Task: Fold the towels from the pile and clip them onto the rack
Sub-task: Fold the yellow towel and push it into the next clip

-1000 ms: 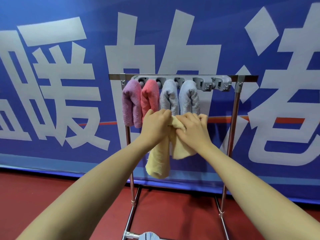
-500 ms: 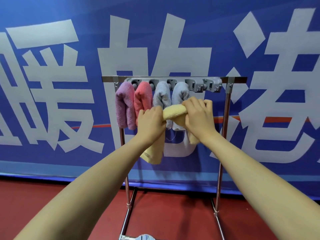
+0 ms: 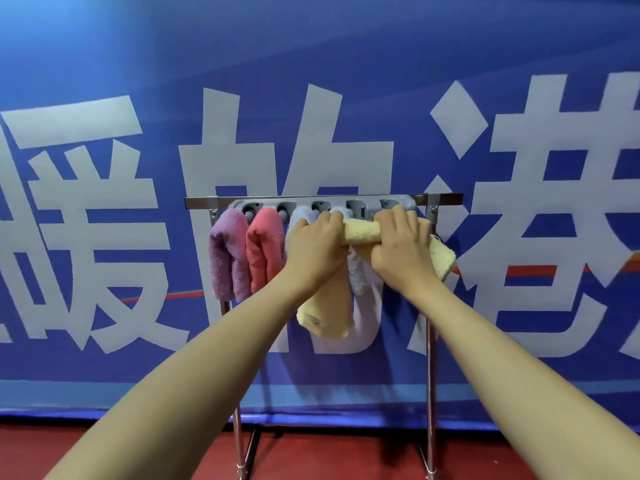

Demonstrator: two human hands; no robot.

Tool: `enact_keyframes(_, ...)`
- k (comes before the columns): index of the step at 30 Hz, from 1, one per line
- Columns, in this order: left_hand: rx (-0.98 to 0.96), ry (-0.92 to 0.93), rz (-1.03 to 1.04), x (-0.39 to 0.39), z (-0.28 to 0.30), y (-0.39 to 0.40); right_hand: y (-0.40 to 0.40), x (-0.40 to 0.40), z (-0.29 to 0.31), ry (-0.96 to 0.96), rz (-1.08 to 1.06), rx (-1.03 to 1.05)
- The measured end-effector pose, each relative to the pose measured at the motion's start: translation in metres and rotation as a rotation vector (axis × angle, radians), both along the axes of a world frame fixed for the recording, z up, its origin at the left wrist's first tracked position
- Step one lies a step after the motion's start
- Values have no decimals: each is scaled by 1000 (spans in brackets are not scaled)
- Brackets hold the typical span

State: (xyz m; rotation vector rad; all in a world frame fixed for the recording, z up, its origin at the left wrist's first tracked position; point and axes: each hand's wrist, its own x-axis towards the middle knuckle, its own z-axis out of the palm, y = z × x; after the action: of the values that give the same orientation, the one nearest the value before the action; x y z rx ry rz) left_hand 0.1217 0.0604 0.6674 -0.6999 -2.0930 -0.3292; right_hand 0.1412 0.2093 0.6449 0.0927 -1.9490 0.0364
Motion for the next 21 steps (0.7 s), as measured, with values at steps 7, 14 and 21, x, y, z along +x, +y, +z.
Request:
enact_keyframes(7, -59, 104, -25, -15, 16, 41, 39, -13, 14, 37, -142, -49)
enact_keyframes(14, -50, -45, 65, -31, 38, 77, 60, -49, 38, 106, -248, -145)
enact_keyframes(21, -48, 185, 102, -88, 48, 102, 81, -93, 45, 162, -221, -175)
